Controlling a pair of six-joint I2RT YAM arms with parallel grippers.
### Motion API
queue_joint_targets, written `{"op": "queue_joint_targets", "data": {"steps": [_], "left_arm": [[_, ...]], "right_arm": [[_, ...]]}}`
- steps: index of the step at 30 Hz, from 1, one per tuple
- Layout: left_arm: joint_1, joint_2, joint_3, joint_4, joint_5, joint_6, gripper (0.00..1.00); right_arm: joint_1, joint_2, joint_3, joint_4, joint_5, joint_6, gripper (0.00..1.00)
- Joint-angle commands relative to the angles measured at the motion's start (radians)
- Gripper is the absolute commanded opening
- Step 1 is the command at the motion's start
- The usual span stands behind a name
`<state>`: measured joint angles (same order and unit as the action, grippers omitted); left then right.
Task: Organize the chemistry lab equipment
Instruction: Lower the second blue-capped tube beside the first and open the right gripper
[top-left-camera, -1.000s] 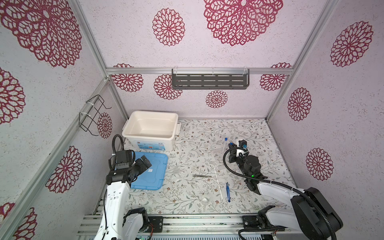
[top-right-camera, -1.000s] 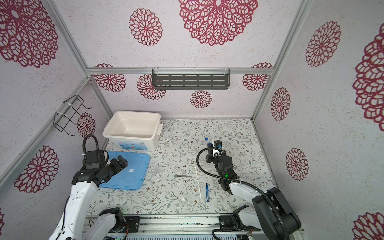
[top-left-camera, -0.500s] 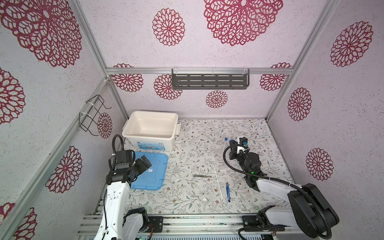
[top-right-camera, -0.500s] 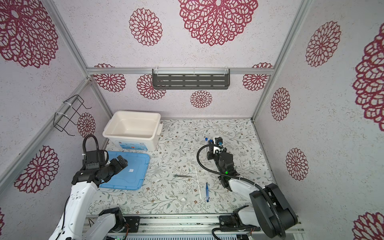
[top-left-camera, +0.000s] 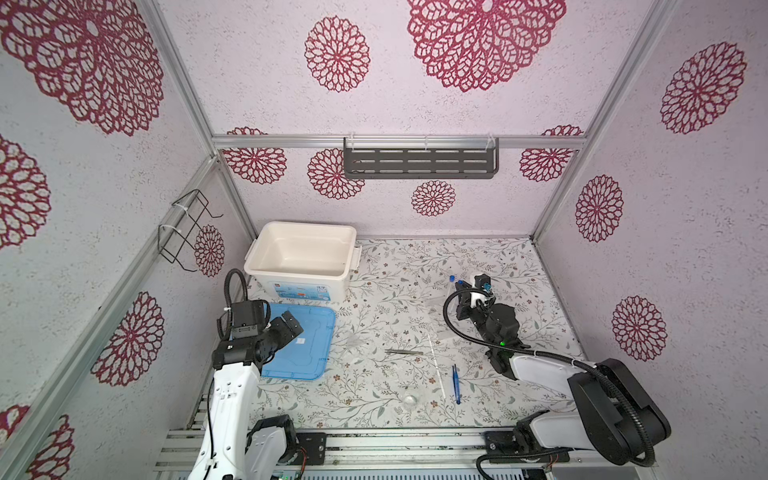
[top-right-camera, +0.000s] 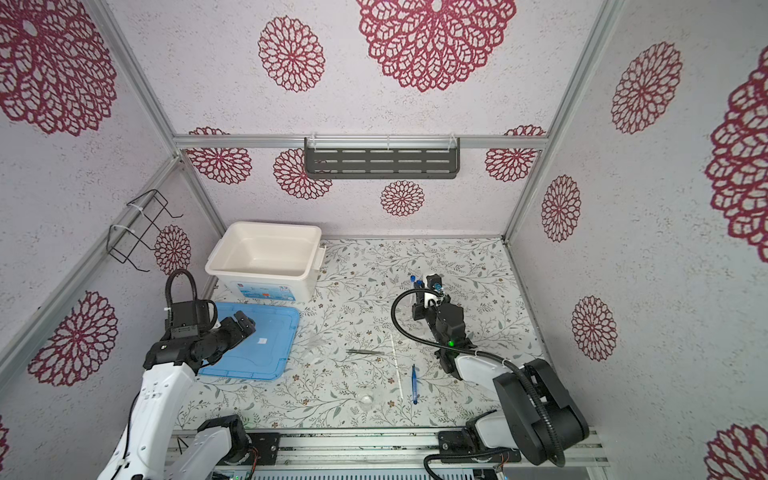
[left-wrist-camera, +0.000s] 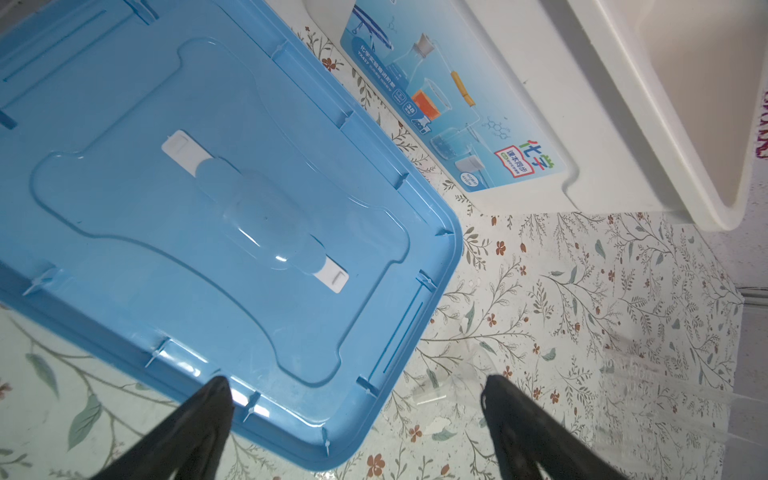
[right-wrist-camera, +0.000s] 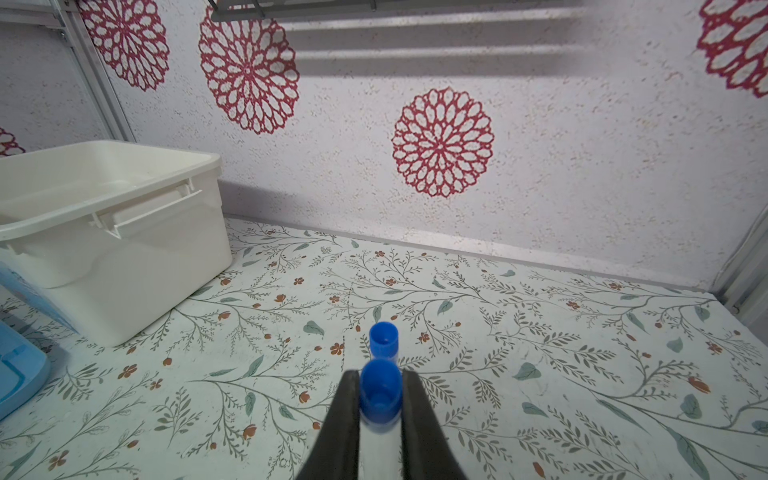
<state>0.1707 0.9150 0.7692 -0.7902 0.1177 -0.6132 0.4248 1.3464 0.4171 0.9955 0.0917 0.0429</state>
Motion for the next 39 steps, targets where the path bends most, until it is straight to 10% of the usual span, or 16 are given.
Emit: {"op": "queue_joint_targets", "data": {"steps": [1, 39], "left_arm": [[-0.006, -0.001, -0.004, 0.007, -0.013, -0.005, 0.97], [-0.007, -0.001, -0.002, 0.004, -0.014, -0.003, 0.97]], "right_arm": [[-0.005, -0.005, -0.003, 0.059, -0.002, -0.022, 0.19], [-0.008, 0.053, -0.040, 0.072, -0.040, -0.023, 0.24]]}}
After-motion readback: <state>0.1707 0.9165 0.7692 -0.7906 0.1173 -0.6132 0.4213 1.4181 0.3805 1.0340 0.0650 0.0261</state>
